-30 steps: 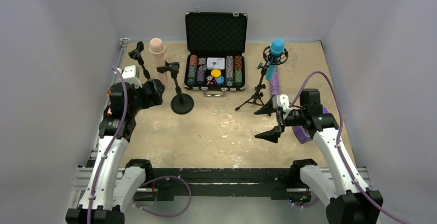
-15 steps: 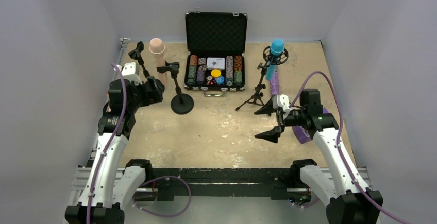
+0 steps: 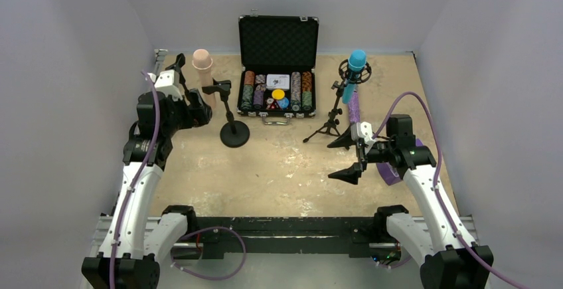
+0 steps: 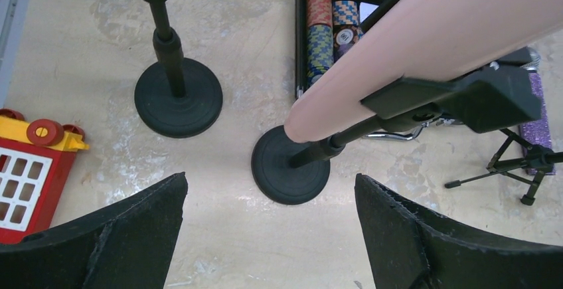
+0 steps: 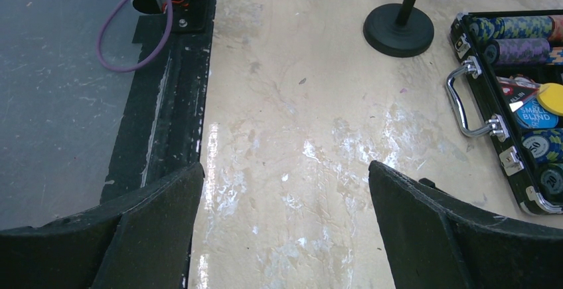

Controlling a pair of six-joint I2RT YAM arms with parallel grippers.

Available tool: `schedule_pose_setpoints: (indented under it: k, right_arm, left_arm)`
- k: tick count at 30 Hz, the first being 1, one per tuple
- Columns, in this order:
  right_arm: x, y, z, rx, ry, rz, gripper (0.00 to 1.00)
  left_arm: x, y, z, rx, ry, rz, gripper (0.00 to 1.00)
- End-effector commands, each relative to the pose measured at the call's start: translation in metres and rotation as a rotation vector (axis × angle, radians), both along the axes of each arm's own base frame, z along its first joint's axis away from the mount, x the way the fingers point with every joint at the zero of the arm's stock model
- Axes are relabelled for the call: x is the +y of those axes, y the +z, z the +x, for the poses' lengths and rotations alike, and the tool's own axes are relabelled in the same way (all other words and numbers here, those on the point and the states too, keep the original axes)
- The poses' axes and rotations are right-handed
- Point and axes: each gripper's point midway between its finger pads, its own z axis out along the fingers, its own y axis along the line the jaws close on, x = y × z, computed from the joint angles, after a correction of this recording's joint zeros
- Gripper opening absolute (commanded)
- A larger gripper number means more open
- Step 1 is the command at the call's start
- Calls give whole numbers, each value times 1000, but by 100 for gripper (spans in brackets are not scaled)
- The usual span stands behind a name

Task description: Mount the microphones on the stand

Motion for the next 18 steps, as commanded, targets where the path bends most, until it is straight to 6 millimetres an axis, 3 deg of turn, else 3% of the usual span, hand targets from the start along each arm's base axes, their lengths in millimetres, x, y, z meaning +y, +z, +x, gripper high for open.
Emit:
schedule_pose_setpoints:
  k: [1, 11, 18]
  right_arm:
    - [-1, 5, 4, -30, -1, -2, 99]
    - [0, 5, 3, -29, 4, 0, 99]
    - [0, 6, 2, -32, 9, -2, 99]
  left_arm:
    - [-6, 33, 12, -64, -36, -44, 100]
    - [6, 63, 38, -67, 4, -65, 99]
    - [29, 75, 32, -100, 96, 25, 99]
